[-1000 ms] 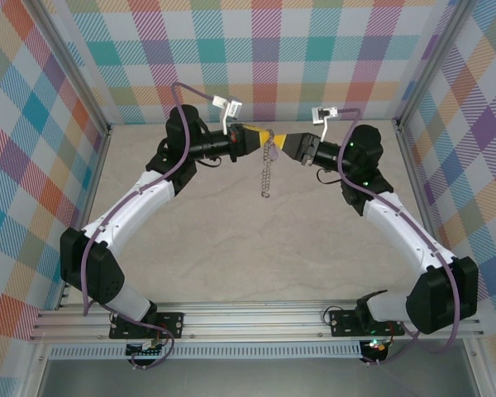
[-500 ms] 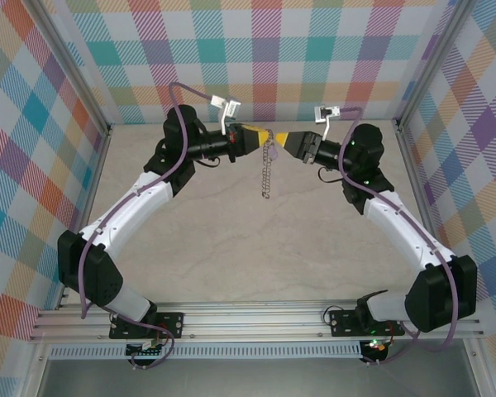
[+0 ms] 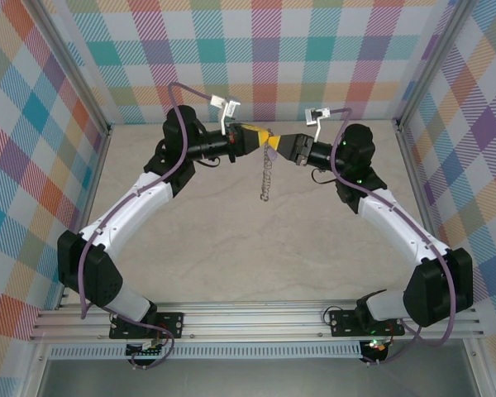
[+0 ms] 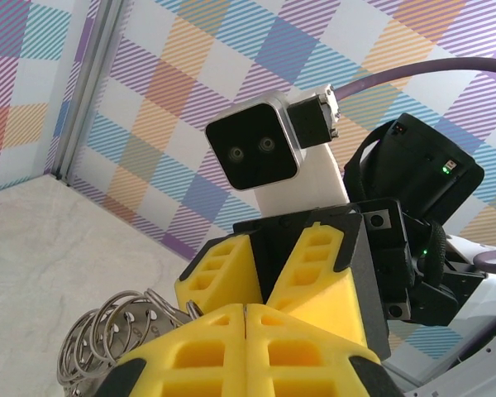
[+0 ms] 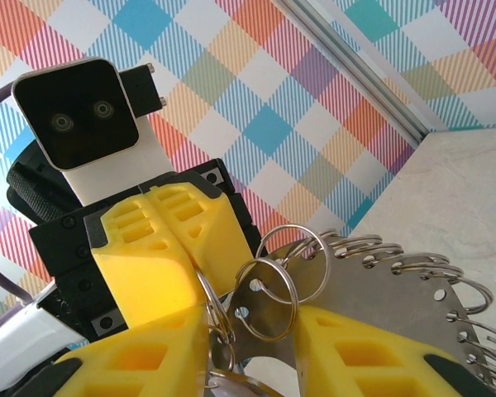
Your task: Put the keys on the keyring
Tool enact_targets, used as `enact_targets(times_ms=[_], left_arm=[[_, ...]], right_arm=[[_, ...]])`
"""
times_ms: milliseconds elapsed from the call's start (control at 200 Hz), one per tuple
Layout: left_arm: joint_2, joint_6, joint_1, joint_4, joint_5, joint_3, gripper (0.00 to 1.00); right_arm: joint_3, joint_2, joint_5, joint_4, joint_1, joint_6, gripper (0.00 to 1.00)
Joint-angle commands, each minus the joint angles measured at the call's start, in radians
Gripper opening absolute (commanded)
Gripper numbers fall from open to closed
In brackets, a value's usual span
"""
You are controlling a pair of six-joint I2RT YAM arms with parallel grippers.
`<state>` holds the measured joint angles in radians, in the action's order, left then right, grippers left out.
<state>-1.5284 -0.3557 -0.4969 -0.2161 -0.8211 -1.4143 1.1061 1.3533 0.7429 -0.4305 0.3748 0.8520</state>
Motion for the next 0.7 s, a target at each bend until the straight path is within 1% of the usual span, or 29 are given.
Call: enact_targets(times_ms=[0,285,510,695], left_arm=[[0.036,-0.012,-0.012,-0.054,-0.02,0.008,0.0],[0.047,-0.009,-0.012,-0.055,-0.022,0.013,0.0],[0.042,-0.012,-0.012,-0.06,-0.024,0.012,0.0],[0.041,-0.013,-0.012,-0.062,-0.022,0.014,0.0]], right_arm=[[0.044,-0.037,-0.012,0.007,0.002,-0.039,0.33],[0.027,-0.091,-0.063,0.052,-0.036,-0.064,0.36],[0.034,-0.058,-0.005,-0.016,-0.035,-0.015,0.32],[0.04,-0.031,0.014,-0.058,-0.023,0.013,0.29]])
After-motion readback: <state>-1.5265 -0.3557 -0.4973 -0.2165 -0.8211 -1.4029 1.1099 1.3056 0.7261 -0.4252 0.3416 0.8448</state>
